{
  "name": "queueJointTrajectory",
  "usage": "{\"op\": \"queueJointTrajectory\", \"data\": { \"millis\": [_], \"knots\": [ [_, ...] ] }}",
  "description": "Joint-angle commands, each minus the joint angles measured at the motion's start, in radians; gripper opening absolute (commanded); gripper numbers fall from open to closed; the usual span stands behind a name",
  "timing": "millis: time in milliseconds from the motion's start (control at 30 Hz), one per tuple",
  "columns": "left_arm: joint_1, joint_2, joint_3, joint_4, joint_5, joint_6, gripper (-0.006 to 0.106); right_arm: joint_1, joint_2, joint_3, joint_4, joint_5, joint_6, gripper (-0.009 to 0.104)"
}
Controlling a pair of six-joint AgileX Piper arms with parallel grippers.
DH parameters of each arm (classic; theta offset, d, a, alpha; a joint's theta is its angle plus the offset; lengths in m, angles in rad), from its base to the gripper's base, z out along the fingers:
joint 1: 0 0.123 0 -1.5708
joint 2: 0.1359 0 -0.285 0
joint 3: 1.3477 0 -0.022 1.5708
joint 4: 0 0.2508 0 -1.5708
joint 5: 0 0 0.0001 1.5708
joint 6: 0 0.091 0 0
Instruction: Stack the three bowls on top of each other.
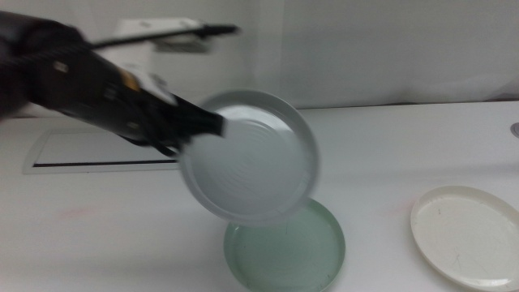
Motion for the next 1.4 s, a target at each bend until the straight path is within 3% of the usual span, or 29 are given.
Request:
{"op": "queueJointTrajectory", "data": {
  "millis": [0,200,633,1000,1100,1200,1233,1267,1367],
  "knots": [
    [-0.064,0.029,0.004,0.035,-0.013,-0.058,-0.003,-0.003,-0.004,0.040,-0.004,0.000,-0.002,0.103],
    [-0.164,0.118,0.004,0.195,-0.007,-0.170,-0.003,-0.003,-0.004,0.040,-0.004,0.000,-0.002,0.103],
    [-0.221,0.349,0.004,0.147,-0.043,-0.181,-0.003,-0.003,-0.004,0.040,-0.004,0.000,-0.002,0.103],
    [-0.221,0.402,0.004,0.096,-0.064,-0.181,-0.001,-0.003,-0.004,0.040,-0.004,0.000,-0.002,0.103],
    [-0.221,0.402,0.004,0.096,-0.079,-0.178,0.011,-0.003,-0.004,0.040,-0.004,0.000,-0.002,0.103],
    [-0.221,0.402,0.004,0.096,-0.085,-0.178,0.040,-0.003,-0.004,0.040,-0.004,0.000,-0.002,0.103],
    [-0.221,0.402,0.004,0.099,-0.085,-0.177,0.055,-0.003,-0.004,0.040,-0.004,0.000,-0.002,0.103],
    [-0.221,0.402,0.004,0.111,-0.078,-0.177,0.092,-0.003,-0.004,0.040,-0.004,0.000,-0.002,0.103],
    [-0.219,0.394,0.004,0.145,-0.075,-0.181,0.092,-0.003,-0.004,0.040,-0.004,0.000,-0.002,0.103]
  ]
}}
